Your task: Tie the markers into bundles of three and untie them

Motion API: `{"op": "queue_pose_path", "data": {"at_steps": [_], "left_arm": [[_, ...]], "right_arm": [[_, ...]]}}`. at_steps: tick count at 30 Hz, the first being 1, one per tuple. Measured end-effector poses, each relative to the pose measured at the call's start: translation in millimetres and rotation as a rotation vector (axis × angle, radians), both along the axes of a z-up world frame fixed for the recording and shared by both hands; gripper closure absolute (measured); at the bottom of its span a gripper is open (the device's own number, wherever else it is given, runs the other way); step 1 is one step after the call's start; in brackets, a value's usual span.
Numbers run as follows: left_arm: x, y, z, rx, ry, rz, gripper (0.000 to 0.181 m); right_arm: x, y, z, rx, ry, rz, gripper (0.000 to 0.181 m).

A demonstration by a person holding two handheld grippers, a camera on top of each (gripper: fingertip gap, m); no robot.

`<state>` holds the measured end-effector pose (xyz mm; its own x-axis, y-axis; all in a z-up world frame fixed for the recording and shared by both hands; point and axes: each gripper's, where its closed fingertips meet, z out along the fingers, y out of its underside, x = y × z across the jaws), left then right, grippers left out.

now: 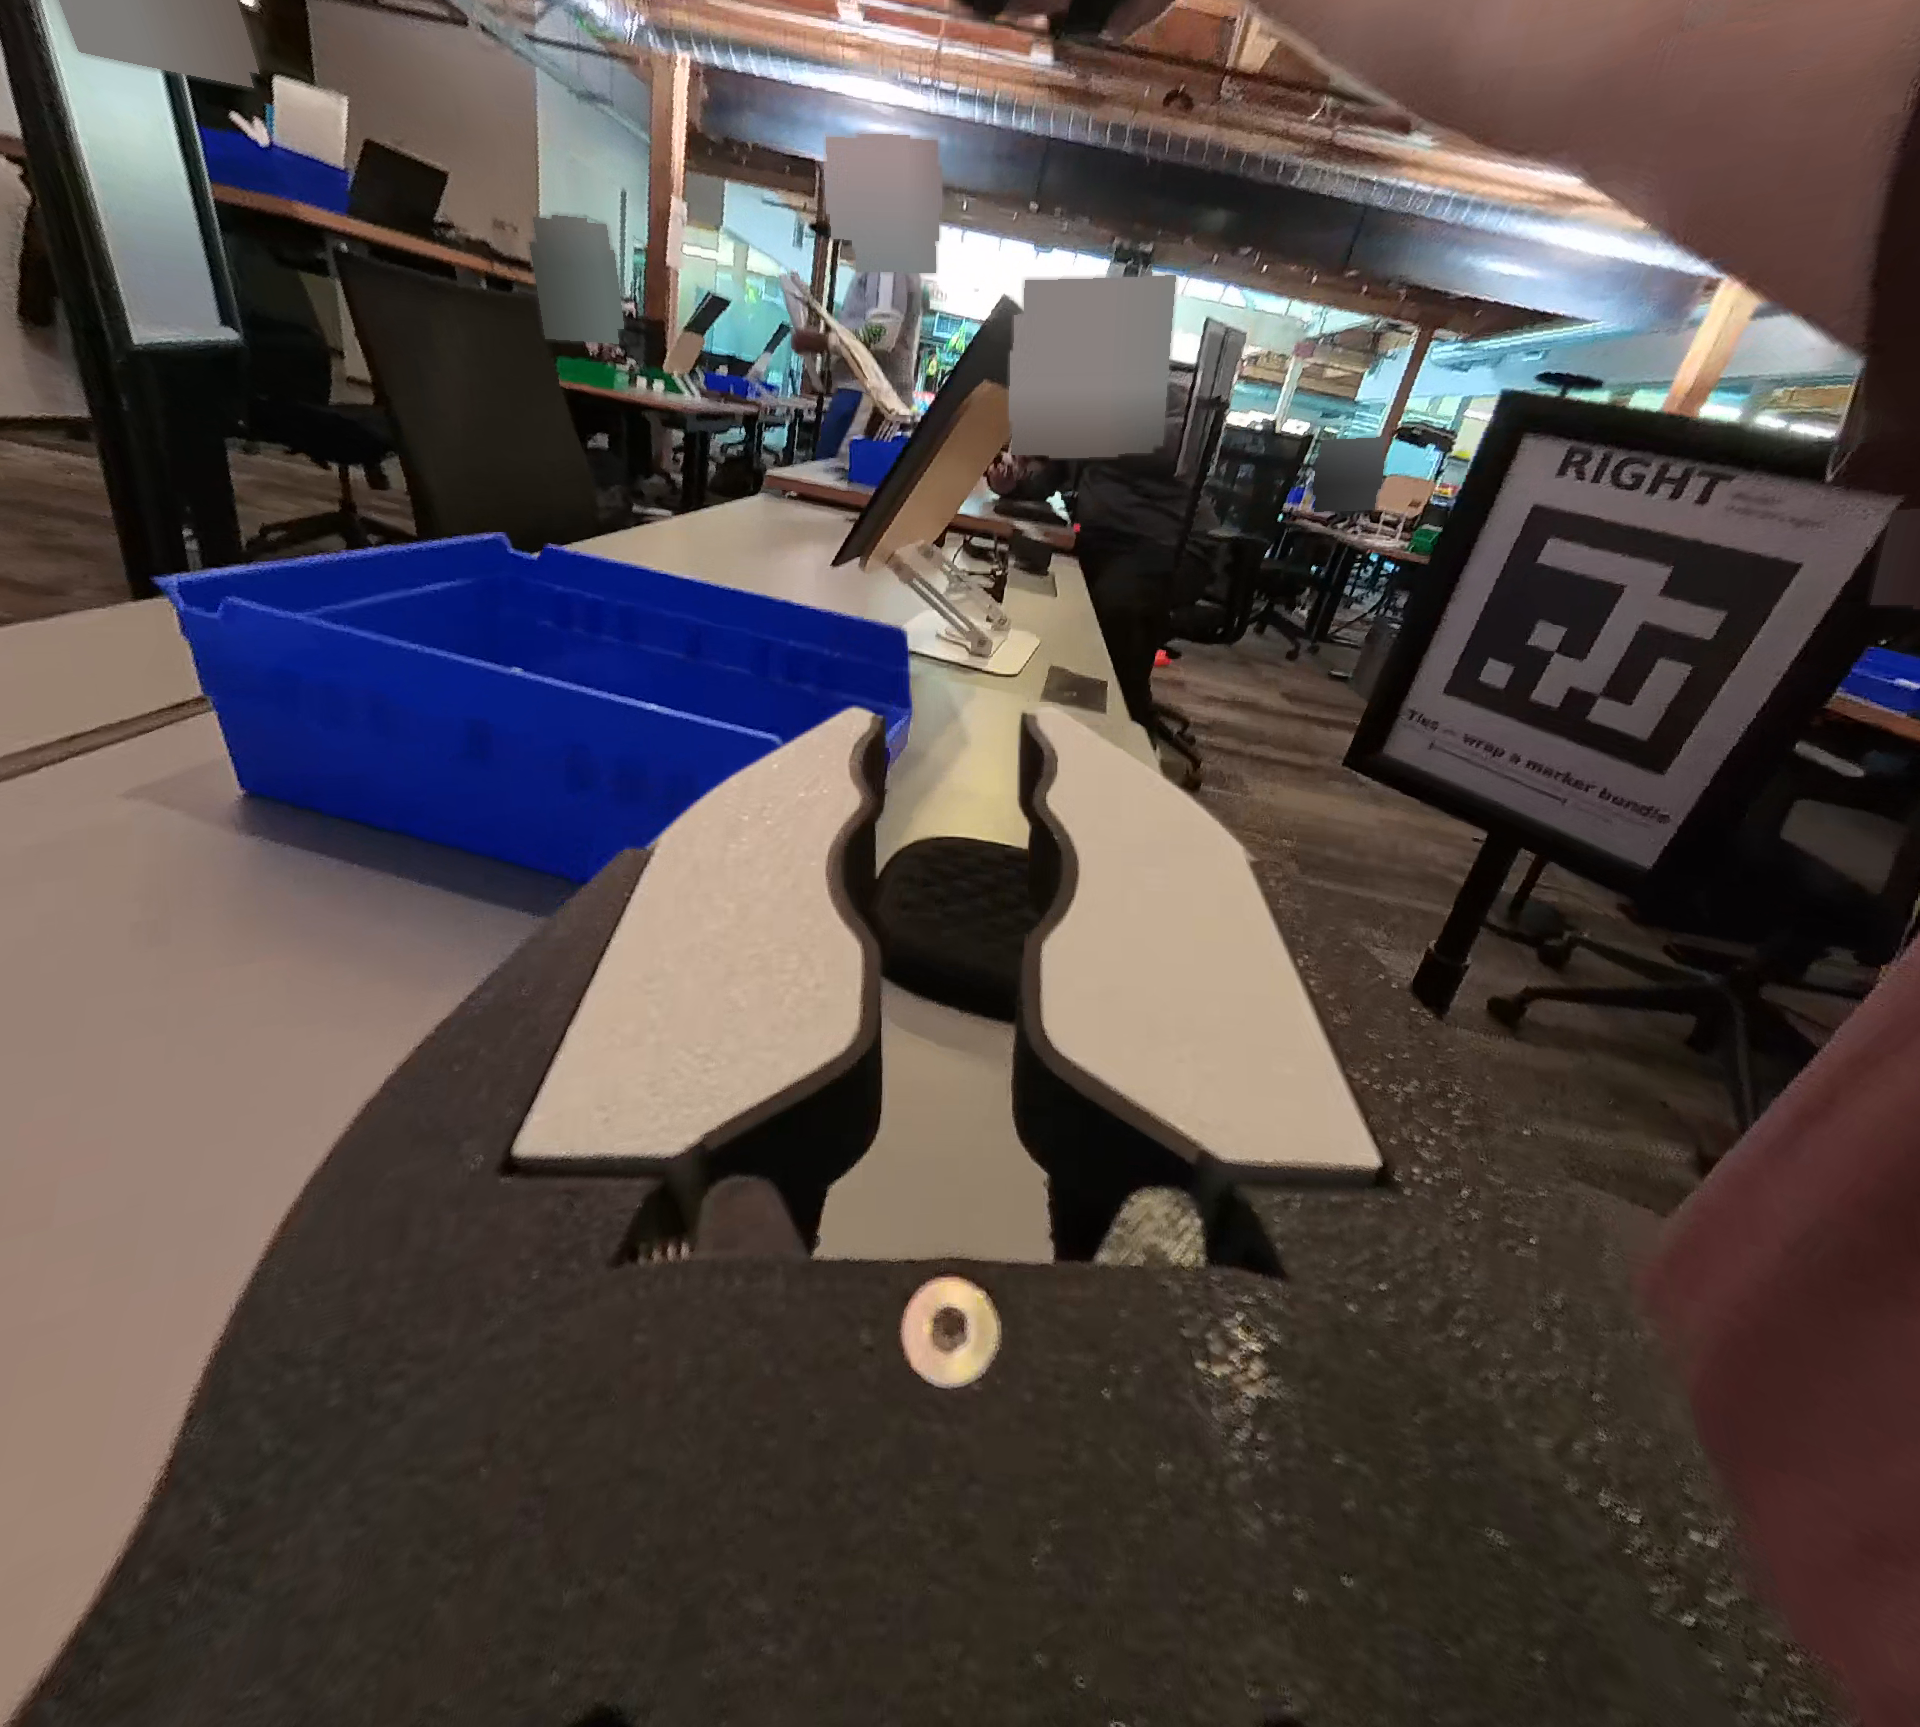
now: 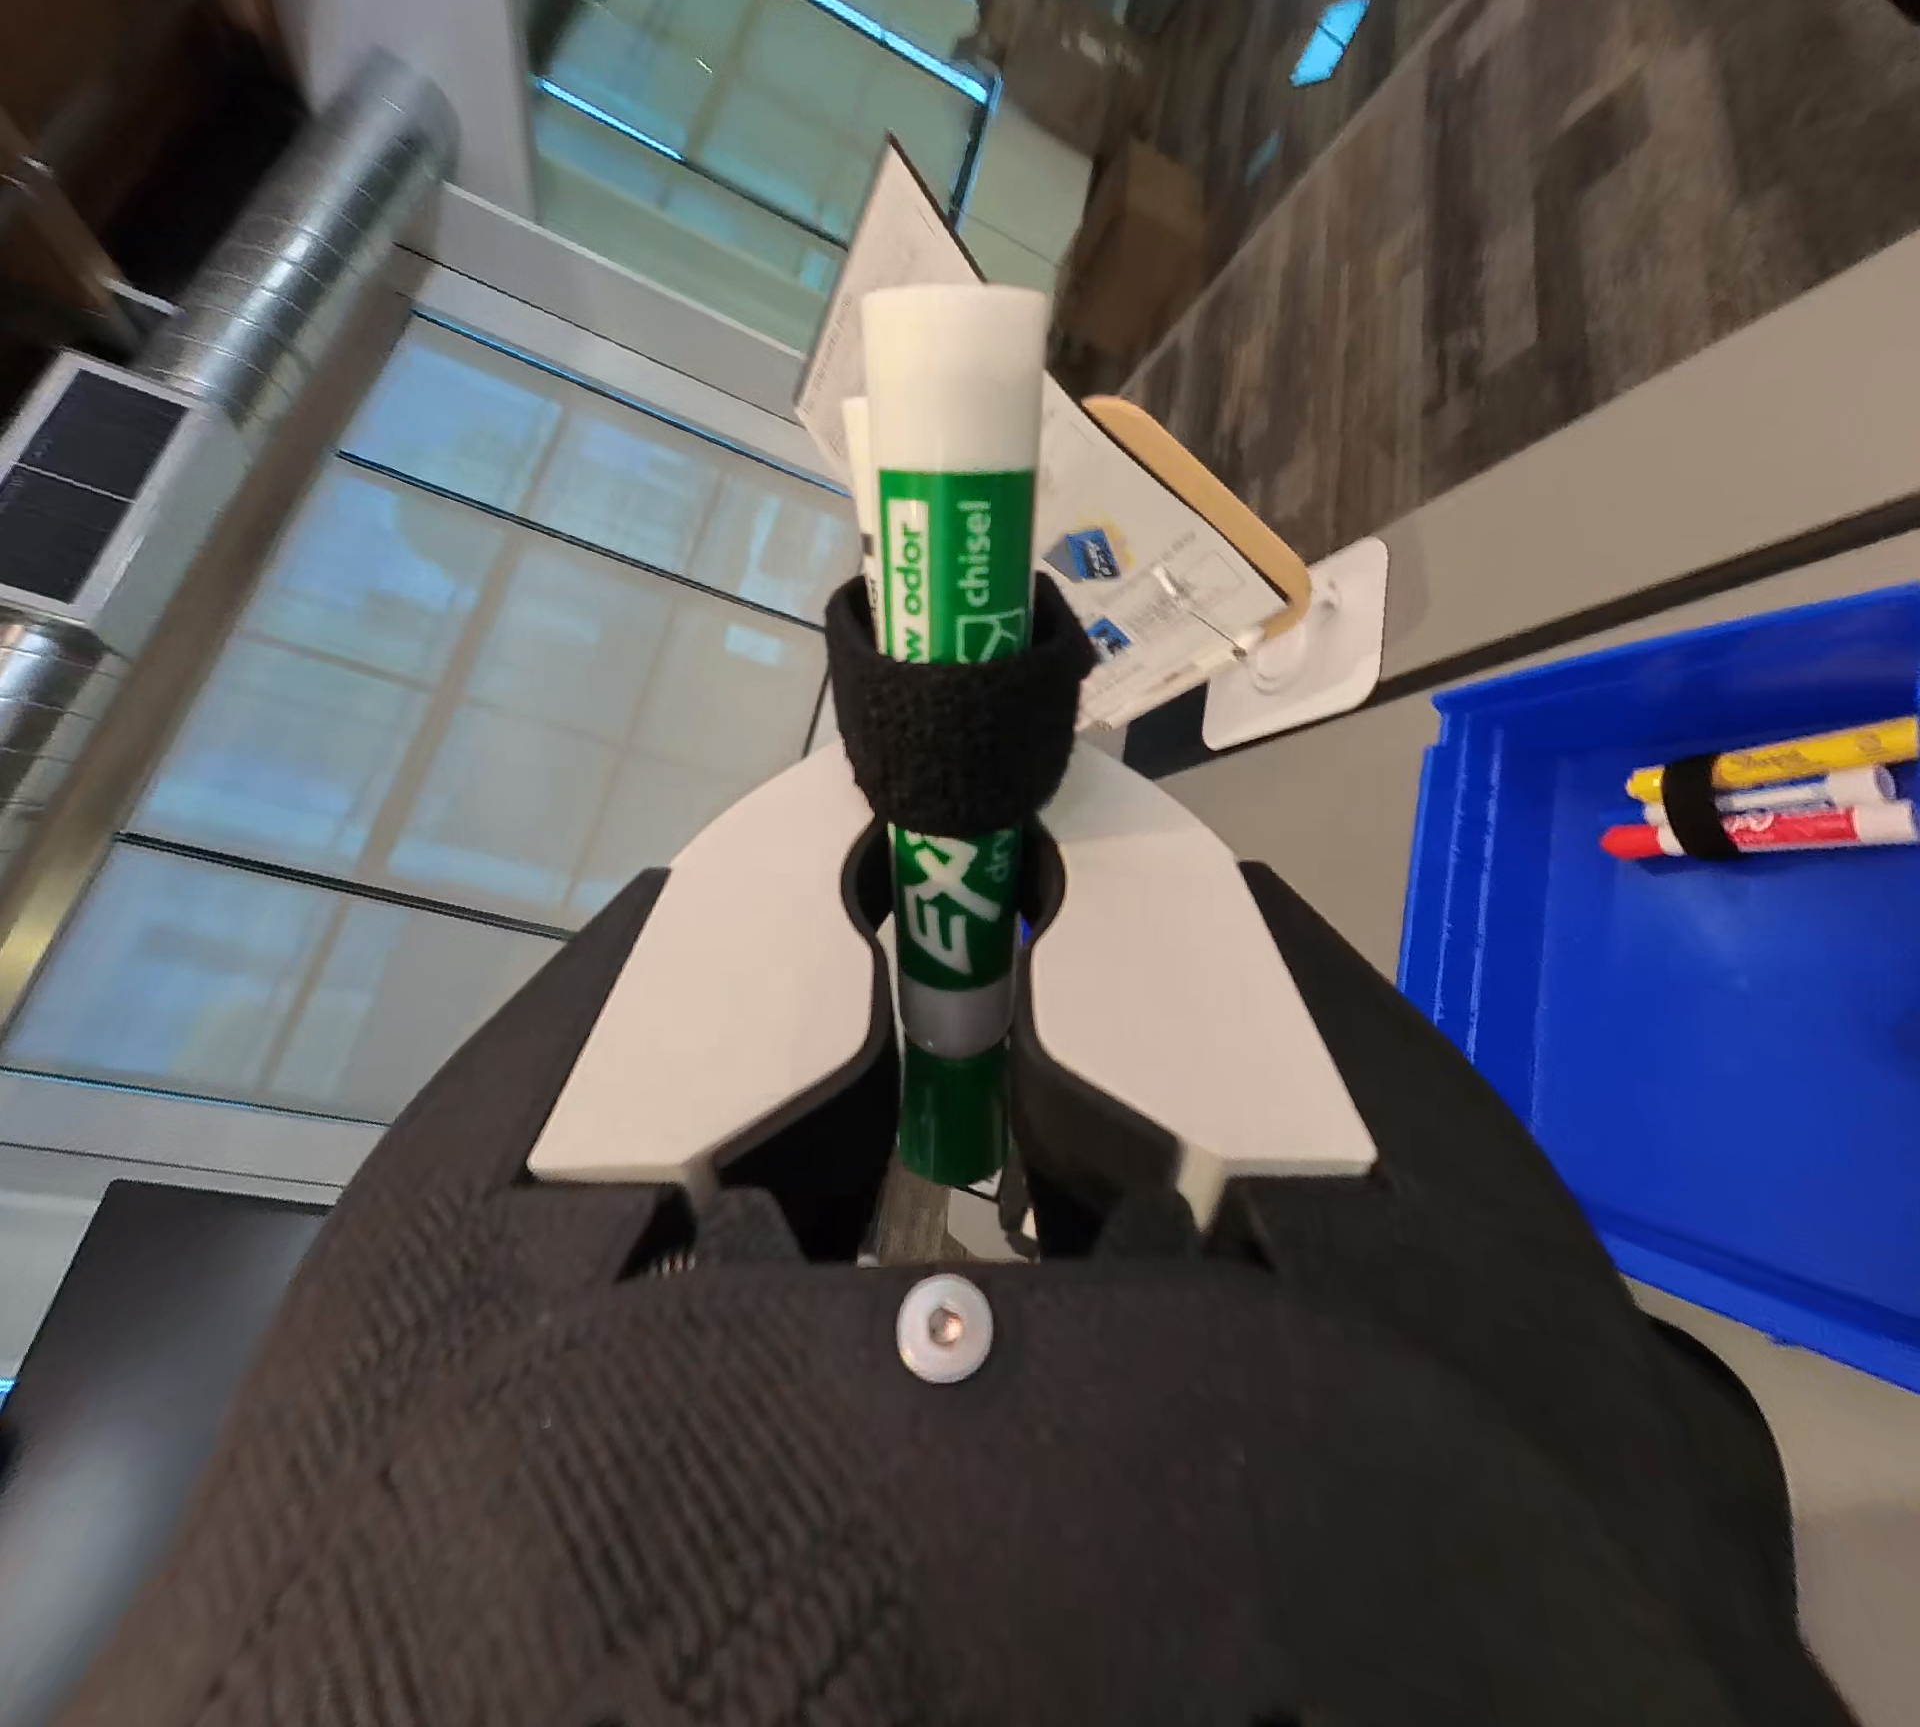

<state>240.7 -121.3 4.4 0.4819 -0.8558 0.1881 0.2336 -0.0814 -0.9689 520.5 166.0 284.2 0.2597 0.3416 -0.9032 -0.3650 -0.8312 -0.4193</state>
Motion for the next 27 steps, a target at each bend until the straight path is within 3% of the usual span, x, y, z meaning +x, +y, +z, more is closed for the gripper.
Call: {"op": "queue_pose_path", "data": {"at_steps": [6, 22, 25, 27], "left_arm": [[2.8, 1.6, -3.6, -0.024, -0.016, -0.025, 0.157], [9.1, 14.0, -24.2, -0.090, 0.015, -0.020, 0.159], [13.1, 14.1, -27.0, -0.095, 0.027, -0.024, 0.159], [16.9, 12.5, -31.0, -0.098, 0.049, -0.038, 0.159]], "right_arm": [[11.6, -2.0, 10.7, 0.020, 0.022, 0.013, 0.163], [14.9, 13.1, -55.3, -0.106, 0.044, 0.013, 0.163], [12.1, 14.8, -44.7, -0.103, 0.062, 0.021, 0.163], [8.0, 13.5, -13.9, -0.062, 0.081, 0.043, 0.162]]}}
